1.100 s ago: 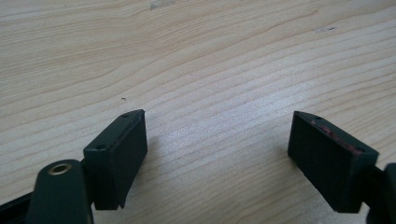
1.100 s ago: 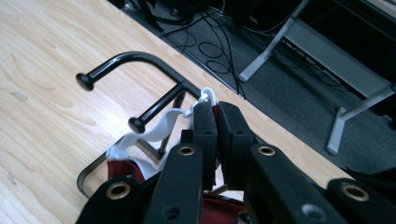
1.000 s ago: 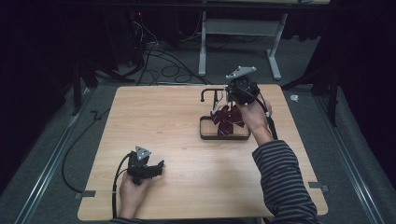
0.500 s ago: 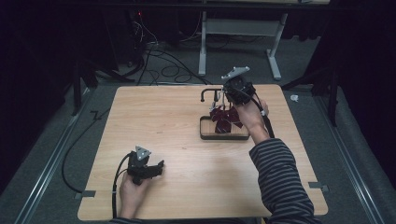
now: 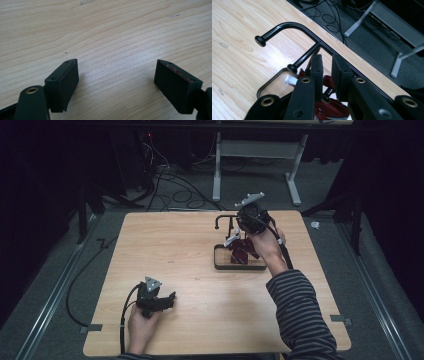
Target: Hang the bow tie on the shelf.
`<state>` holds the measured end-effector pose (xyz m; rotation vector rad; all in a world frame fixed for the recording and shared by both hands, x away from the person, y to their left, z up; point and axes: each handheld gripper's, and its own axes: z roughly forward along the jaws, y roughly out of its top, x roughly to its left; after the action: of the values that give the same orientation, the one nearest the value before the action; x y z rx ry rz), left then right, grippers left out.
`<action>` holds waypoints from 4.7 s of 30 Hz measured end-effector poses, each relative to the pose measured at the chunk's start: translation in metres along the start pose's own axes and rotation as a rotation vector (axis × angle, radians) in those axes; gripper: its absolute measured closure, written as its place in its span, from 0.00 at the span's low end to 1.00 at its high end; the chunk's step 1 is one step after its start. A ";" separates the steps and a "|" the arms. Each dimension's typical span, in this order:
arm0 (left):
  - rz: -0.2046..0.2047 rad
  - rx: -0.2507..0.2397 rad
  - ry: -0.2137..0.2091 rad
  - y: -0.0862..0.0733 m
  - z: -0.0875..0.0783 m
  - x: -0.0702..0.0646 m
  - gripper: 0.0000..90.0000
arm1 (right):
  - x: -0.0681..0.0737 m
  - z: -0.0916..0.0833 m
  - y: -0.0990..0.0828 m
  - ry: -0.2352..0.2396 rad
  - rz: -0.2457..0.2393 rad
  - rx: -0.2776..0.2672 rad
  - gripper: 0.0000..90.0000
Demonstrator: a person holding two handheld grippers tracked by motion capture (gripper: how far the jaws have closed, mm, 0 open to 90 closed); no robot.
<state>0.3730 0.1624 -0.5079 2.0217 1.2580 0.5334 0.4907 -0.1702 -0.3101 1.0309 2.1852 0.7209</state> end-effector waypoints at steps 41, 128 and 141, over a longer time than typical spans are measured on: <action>0.001 0.000 -0.004 -0.001 -0.001 -0.001 0.22 | 0.003 -0.036 -0.015 0.085 0.056 -0.106 0.72; 0.002 -0.001 -0.003 -0.001 -0.001 -0.001 0.22 | 0.022 -0.015 -0.222 0.155 0.418 -0.078 0.67; 0.002 -0.001 -0.003 -0.001 -0.001 -0.001 0.22 | 0.034 0.002 -0.239 0.106 0.391 -0.019 0.60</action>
<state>0.3716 0.1617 -0.5080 2.0220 1.2540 0.5316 0.3610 -0.2733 -0.4852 1.4610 2.0793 0.9866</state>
